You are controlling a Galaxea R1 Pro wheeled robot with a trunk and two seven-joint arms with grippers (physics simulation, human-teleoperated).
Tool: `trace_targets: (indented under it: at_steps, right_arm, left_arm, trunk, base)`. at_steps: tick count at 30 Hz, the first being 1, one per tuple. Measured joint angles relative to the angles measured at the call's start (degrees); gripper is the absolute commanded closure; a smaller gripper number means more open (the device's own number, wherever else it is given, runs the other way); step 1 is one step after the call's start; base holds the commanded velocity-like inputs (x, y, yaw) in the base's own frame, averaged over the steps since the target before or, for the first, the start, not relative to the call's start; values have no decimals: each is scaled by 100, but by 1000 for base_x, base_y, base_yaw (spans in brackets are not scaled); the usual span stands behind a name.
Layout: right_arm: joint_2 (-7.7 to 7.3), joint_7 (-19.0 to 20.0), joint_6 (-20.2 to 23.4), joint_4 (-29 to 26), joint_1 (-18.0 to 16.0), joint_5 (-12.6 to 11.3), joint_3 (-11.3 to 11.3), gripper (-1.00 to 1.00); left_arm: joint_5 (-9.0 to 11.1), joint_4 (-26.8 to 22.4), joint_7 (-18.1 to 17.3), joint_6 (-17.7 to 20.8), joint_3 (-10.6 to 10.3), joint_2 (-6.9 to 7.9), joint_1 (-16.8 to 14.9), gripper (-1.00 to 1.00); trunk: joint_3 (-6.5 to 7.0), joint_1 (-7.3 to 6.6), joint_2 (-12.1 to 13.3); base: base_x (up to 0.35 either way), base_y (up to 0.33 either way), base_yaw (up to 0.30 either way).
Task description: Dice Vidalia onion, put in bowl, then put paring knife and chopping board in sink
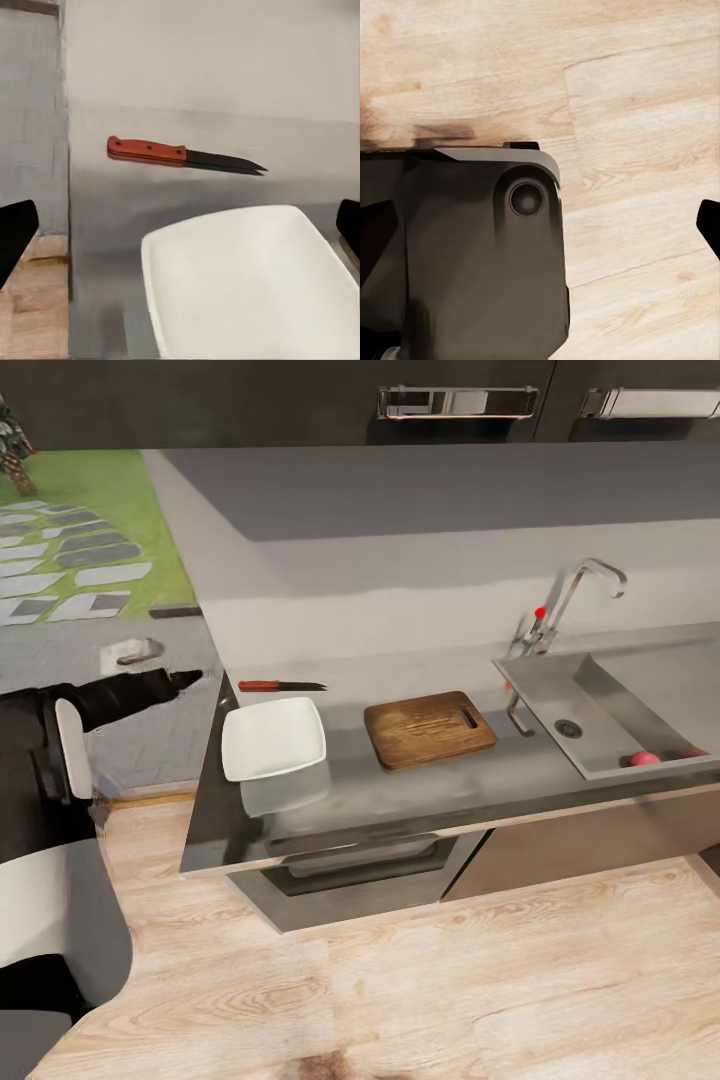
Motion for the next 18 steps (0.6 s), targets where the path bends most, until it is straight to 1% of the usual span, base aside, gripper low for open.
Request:
trace_targets:
  at_steps: [1, 2, 3, 5, 6, 7, 8, 11, 12, 13, 15, 16, 17, 18]
  right_arm:
    - [0, 0, 0, 0, 0, 0, 0, -100]
    - [0, 0, 0, 0, 0, 0, -1, -100]
    - [0, 0, 0, 0, 0, 0, 0, -100]
    - [0, 0, 0, 0, 0, 0, 1, -100]
    - [0, 0, 0, 0, 0, 0, 3, -100]
    - [0, 0, 0, 0, 0, 0, 4, -100]
    - [0, 0, 0, 0, 0, 0, 5, -100]
    - [0, 0, 0, 0, 0, 0, 6, -100]
    - [0, 0, 0, 0, 0, 0, 6, -100]
    - [0, 0, 0, 0, 0, 0, 6, -100]
    - [0, 0, 0, 0, 0, 0, 7, -100]
    - [0, 1, 0, 0, 0, 0, 7, -100]
    - [0, 1, 0, 0, 0, 0, 7, -100]
    - [0, 0, 0, 0, 0, 0, 5, -100]
  left_arm:
    - [5, 3, 0, 1, -1, 65, 0, -100]
    - [-12, 34, -1, -5, 1, 266, 4, -100]
    - [-5, 81, -1, -4, 4, 417, 6, -100]
    - [2, 152, -2, -5, 13, 576, 8, -100]
    - [-12, 230, -2, -13, 20, 737, 9, -100]
    - [-3, 276, -2, -12, 24, 829, 9, -100]
    - [-17, 374, -2, -20, 31, 1004, 9, -100]
    - [-5, 562, -6, -22, 39, 1275, 10, -100]
    - [-17, 705, -10, -30, 43, 1431, 10, -100]
    - [-6, 783, -12, -29, 45, 1506, 10, -100]
    - [-16, 1081, -21, -41, 48, 1739, 12, -100]
    - [-9, 1155, -24, -41, 48, 1789, 14, -100]
    - [-17, 1302, -29, -64, 49, 1872, 14, -100]
    - [-12, 1378, -31, -88, 49, 1906, 14, -100]
  trunk:
    - [0, 0, 0]
    - [0, 0, 0]
    - [0, 0, 0]
    - [0, 0, 0]
    - [0, 0, 0]
    - [0, 0, 0]
    - [0, 0, 0]
    - [0, 0, 0]
    - [0, 0, 0]
    - [0, 0, 0]
    - [0, 0, 0]
    - [0, 0, 0]
    - [0, 0, 0]
    - [0, 0, 0]
  base:
    - [0, 0, 0]
    - [0, 0, 0]
    - [0, 0, 0]
    - [0, 0, 0]
    - [0, 0, 0]
    - [0, 0, 0]
    - [0, 0, 0]
    - [0, 0, 0]
    - [0, 0, 0]
    - [0, 0, 0]
    - [0, 0, 0]
    - [0, 0, 0]
    - [0, 0, 0]
    - [0, 0, 0]
